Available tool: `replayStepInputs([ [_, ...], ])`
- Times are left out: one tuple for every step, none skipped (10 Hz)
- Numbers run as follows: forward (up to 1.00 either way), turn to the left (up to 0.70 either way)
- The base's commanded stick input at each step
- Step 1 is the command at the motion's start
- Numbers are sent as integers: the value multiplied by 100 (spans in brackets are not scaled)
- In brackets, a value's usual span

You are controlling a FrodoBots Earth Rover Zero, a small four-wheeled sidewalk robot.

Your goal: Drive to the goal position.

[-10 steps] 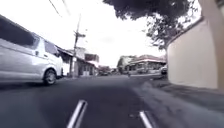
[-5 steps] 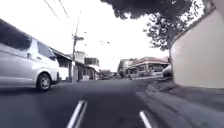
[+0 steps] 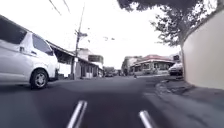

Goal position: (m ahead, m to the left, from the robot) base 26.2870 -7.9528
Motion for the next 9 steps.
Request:
replayStepInputs([
  [100,2],
  [100,1],
  [100,0],
  [100,0],
  [100,2],
  [100,1],
  [100,-2],
  [100,-2],
  [100,0],
])
